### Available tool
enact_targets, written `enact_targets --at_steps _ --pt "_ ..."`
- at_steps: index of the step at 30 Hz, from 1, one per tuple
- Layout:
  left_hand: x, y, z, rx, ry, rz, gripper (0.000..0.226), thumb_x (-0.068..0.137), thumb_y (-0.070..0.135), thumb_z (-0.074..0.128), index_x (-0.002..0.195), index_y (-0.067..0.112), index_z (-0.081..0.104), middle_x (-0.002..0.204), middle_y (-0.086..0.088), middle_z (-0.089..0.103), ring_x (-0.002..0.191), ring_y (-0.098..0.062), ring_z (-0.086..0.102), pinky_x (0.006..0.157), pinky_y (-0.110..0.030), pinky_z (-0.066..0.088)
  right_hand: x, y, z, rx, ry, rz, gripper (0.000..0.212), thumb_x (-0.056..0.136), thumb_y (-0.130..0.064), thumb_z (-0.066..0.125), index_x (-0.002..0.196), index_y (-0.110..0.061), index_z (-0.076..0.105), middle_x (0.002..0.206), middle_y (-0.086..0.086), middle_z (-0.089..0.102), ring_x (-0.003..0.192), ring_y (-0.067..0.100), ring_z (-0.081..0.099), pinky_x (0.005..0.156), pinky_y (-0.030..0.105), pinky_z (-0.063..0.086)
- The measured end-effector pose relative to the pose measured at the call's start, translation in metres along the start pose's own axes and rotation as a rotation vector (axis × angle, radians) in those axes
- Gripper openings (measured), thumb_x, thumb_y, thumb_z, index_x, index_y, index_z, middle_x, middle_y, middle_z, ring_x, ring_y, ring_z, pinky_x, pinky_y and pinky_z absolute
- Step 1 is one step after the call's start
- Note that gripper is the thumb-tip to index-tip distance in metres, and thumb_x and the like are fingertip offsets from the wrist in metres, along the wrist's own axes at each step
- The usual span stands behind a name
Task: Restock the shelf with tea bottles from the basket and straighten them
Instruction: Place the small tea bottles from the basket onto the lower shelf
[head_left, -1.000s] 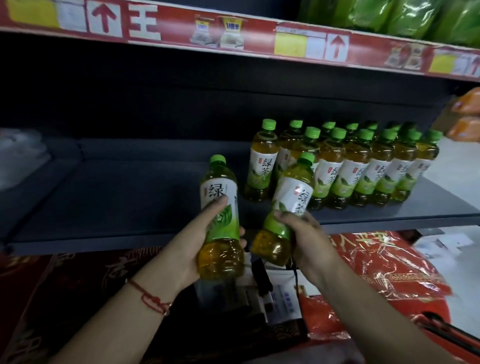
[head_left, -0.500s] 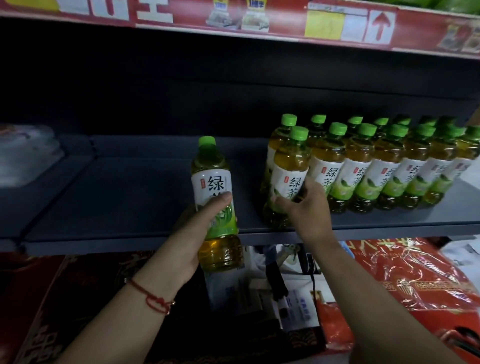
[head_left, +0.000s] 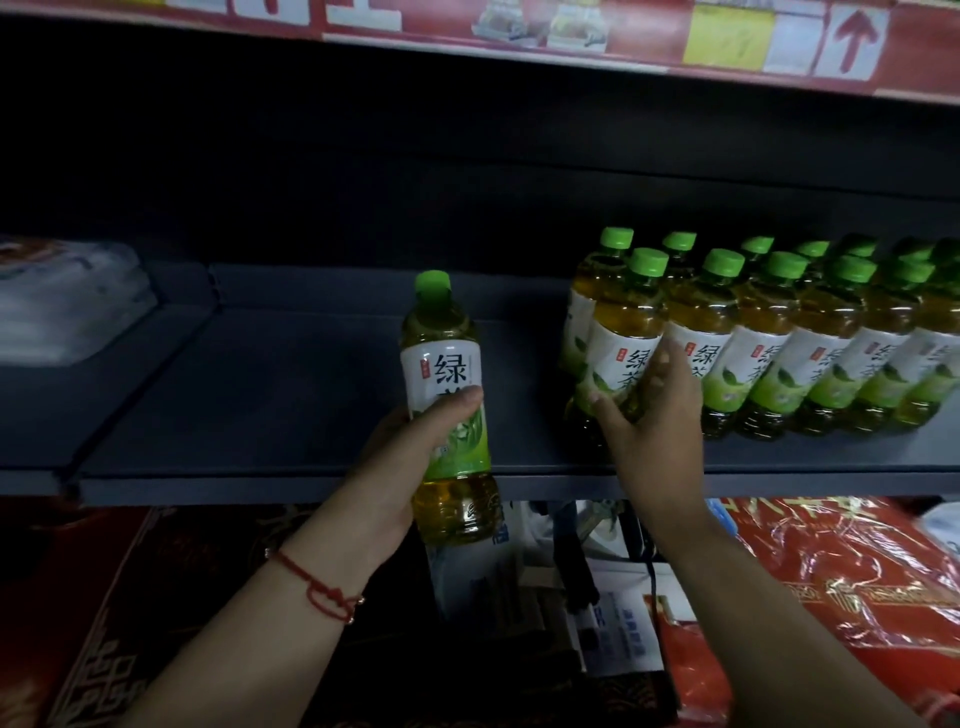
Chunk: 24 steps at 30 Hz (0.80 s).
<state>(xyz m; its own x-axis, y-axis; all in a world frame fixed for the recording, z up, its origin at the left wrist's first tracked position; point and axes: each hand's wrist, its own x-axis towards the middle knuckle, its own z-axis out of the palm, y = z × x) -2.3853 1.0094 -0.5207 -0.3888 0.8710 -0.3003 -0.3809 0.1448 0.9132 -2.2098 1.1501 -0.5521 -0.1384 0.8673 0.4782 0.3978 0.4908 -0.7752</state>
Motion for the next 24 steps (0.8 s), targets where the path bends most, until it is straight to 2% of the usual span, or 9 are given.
enact_targets --at_steps 2,4,7,10,13,16,20,22,24 --pt "-0.001 0.0 0.002 -0.014 0.008 -0.002 0.048 0.064 0.038 0.077 0.107 0.02 0.066 0.098 -0.009 0.073 0.089 -0.024 0.069 0.076 -0.036 0.056 -0.011 -0.012 -0.005 -0.01 0.038 -0.043 0.077 0.088 -0.025 0.073 0.151 -0.022 0.03 0.137 -0.003 0.041 0.132 0.017 0.042 0.109 0.047 0.043" --pt "-0.001 -0.001 0.003 -0.006 0.018 0.007 0.042 0.068 0.034 0.077 0.106 0.02 0.067 0.097 -0.009 0.073 0.087 -0.023 0.069 0.079 -0.037 0.056 -0.026 -0.028 -0.008 0.001 -0.015 -0.088 0.066 0.09 -0.029 0.069 0.147 -0.021 0.036 0.13 -0.009 0.041 0.128 0.013 0.043 0.105 0.042 0.046" --pt "-0.002 -0.004 0.005 0.063 0.016 0.033 0.031 0.071 0.034 0.077 0.1 0.023 0.071 0.094 -0.006 0.075 0.087 -0.024 0.071 0.081 -0.04 0.055 -0.057 -0.053 -0.005 0.074 -0.336 -0.022 0.056 0.087 -0.045 0.064 0.138 -0.03 0.047 0.122 -0.017 0.049 0.12 -0.001 0.047 0.099 0.016 0.041" --pt "-0.007 -0.005 0.011 0.105 -0.021 0.069 0.027 0.074 0.031 0.076 0.098 0.02 0.073 0.09 -0.008 0.075 0.085 -0.024 0.072 0.073 -0.034 0.054 -0.082 -0.065 0.003 0.21 -0.62 0.164 0.039 0.087 -0.038 0.072 0.122 -0.036 0.056 0.115 -0.023 0.06 0.108 -0.009 0.057 0.093 0.013 0.045" --pt "-0.011 -0.006 0.018 0.17 -0.043 0.122 0.028 0.075 0.029 0.077 0.101 0.021 0.072 0.09 -0.004 0.076 0.086 -0.021 0.072 0.076 -0.034 0.056 -0.085 -0.059 0.006 0.266 -0.619 0.217 0.033 0.083 -0.024 0.078 0.111 -0.031 0.063 0.1 -0.011 0.073 0.096 0.0 0.068 0.086 0.022 0.054" --pt "-0.012 -0.006 0.023 0.312 -0.044 0.217 0.031 0.075 0.031 0.079 0.104 0.026 0.069 0.093 0.003 0.075 0.086 -0.011 0.071 0.079 -0.033 0.057 -0.079 -0.055 0.005 0.285 -0.616 0.227 0.047 0.073 -0.029 0.081 0.116 -0.027 0.062 0.103 -0.005 0.074 0.097 0.009 0.07 0.088 0.038 0.058" --pt "-0.017 0.0 0.023 0.498 -0.018 0.371 0.037 0.079 0.038 0.073 0.113 0.035 0.06 0.101 0.016 0.069 0.09 0.004 0.065 0.076 -0.02 0.052 -0.066 -0.056 0.005 0.154 -0.54 0.176 0.048 0.073 -0.027 0.083 0.117 -0.025 0.062 0.097 -0.004 0.074 0.083 0.003 0.069 0.071 0.028 0.058" --pt "-0.022 0.004 0.019 0.661 0.006 0.465 0.038 0.084 0.043 0.065 0.119 0.043 0.051 0.109 0.025 0.061 0.096 0.013 0.056 0.075 -0.014 0.045 -0.056 -0.058 0.009 0.133 -0.495 0.162 0.044 0.076 -0.021 0.081 0.116 -0.024 0.063 0.099 -0.006 0.073 0.088 0.004 0.069 0.077 0.03 0.059" --pt "-0.025 0.003 0.011 0.91 0.075 0.545 0.05 0.088 0.053 0.054 0.134 0.047 0.037 0.13 0.022 0.047 0.114 0.005 0.048 0.089 -0.022 0.042 -0.042 -0.058 0.018 0.116 -0.441 0.14 0.043 0.078 -0.02 0.081 0.117 -0.022 0.062 0.1 -0.008 0.073 0.091 0.003 0.068 0.078 0.026 0.058"
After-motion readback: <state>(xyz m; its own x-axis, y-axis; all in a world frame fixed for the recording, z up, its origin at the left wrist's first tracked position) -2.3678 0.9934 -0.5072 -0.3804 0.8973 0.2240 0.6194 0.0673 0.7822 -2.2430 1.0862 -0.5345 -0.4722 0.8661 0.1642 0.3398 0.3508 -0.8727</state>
